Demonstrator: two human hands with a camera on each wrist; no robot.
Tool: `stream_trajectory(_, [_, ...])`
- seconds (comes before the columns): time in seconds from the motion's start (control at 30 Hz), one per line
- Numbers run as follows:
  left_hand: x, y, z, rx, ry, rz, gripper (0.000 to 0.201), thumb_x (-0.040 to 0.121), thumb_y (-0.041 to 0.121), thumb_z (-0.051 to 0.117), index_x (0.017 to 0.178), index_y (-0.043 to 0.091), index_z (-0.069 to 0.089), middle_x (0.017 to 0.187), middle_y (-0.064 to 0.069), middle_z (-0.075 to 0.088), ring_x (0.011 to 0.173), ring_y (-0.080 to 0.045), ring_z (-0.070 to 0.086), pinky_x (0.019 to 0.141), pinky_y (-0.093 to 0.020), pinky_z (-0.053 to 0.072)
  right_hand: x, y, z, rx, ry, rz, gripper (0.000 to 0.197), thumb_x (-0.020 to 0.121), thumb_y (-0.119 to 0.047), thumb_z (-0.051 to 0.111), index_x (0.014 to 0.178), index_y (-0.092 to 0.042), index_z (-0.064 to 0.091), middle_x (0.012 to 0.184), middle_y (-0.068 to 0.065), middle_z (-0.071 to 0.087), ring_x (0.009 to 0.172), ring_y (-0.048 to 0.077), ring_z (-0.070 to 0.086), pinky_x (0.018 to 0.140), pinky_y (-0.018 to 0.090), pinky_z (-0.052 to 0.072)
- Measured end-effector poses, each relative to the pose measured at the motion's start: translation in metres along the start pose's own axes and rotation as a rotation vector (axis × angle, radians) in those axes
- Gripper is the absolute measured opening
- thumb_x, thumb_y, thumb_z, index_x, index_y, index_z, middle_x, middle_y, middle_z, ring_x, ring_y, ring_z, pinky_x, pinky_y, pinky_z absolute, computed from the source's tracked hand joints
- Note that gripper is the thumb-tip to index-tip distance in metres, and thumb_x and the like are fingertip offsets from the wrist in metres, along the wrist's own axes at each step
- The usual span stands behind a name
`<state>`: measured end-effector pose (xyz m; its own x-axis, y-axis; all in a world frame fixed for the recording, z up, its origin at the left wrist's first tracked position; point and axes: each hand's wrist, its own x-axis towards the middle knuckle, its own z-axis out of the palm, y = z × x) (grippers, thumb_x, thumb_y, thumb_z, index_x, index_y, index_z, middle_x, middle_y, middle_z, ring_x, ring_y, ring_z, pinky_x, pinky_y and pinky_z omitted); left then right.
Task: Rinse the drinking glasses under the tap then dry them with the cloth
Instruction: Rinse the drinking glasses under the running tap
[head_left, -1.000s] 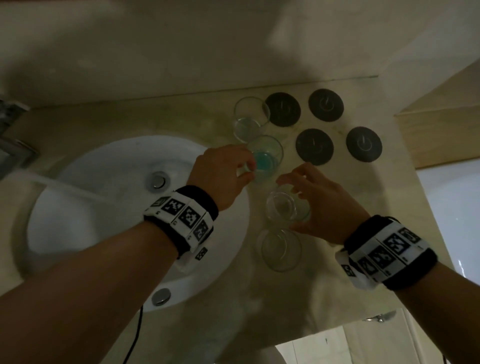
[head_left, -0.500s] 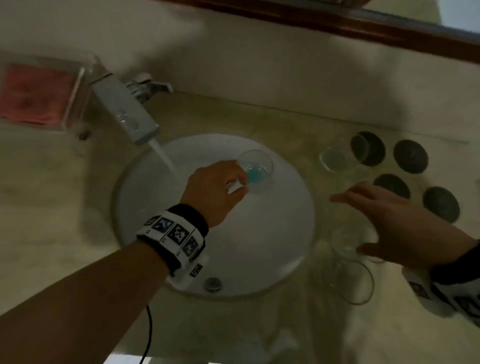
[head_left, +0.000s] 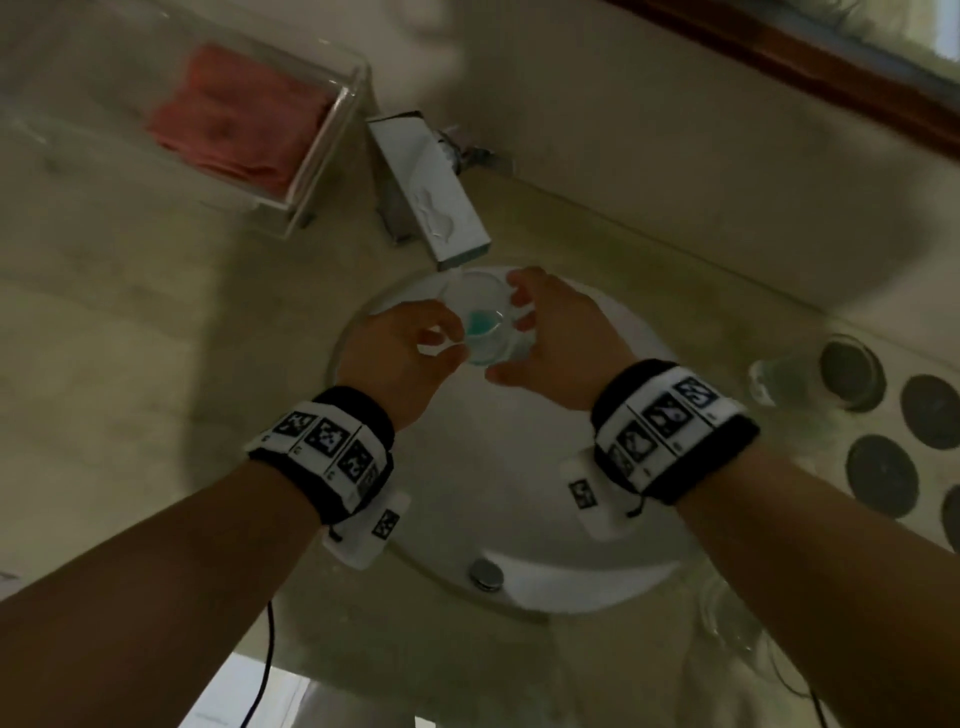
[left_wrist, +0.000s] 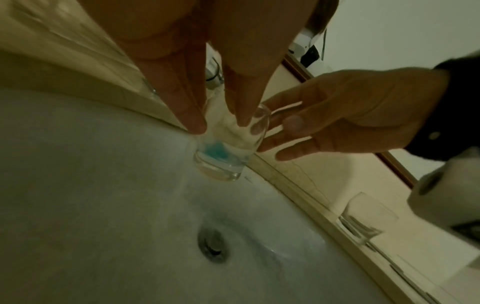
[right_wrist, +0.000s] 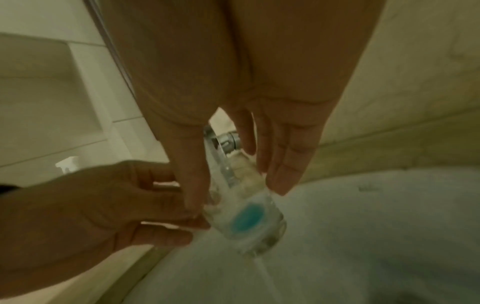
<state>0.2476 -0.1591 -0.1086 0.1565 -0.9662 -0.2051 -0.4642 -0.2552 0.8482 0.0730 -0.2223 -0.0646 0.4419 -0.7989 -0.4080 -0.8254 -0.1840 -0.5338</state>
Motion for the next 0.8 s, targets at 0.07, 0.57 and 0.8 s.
stream_trajectory(0.07, [0.002, -0.003, -0.004, -0.014, 0.014, -0.008, 0.011, 0.084, 0.021, 0.078, 0.086, 0.026, 0.069, 0.101, 0.015, 0.062, 0.092, -0.016, 0.069, 0.087, -0.035, 0.057, 0.013, -0.003, 0.016, 0.076, 0.019, 0.012, 0.102, 0.066, -0.030, 0.091, 0.147, -0.012, 0.034, 0.138, 0.008, 0.049, 0.124, 0.026, 0.052, 0.102, 0.043, 0.047])
stream_trajectory(0.57, [0.014, -0.017, -0.014, -0.231, -0.045, -0.057, 0.063, 0.087, 0.003, 0.071, 0.139, 0.030, 0.046, 0.115, 0.010, 0.062, 0.091, -0.003, 0.063, 0.075, -0.014, 0.055, 0.036, 0.003, 0.046, 0.499, 0.141, 0.128, 0.092, 0.048, -0.040, 0.092, 0.130, -0.029, 0.053, 0.122, -0.006, 0.064, 0.110, 0.015, 0.063, 0.091, 0.042, 0.058])
stream_trajectory(0.8, [0.018, -0.024, -0.009, -0.246, -0.086, -0.026, 0.061, 0.087, 0.013, 0.075, 0.141, 0.021, 0.048, 0.131, 0.006, 0.058, 0.107, 0.003, 0.057, 0.085, -0.007, 0.049, 0.038, 0.005, 0.049, 0.617, 0.127, 0.129, 0.087, 0.057, -0.026, 0.093, 0.134, -0.026, 0.051, 0.126, -0.004, 0.062, 0.112, 0.015, 0.064, 0.093, 0.040, 0.058])
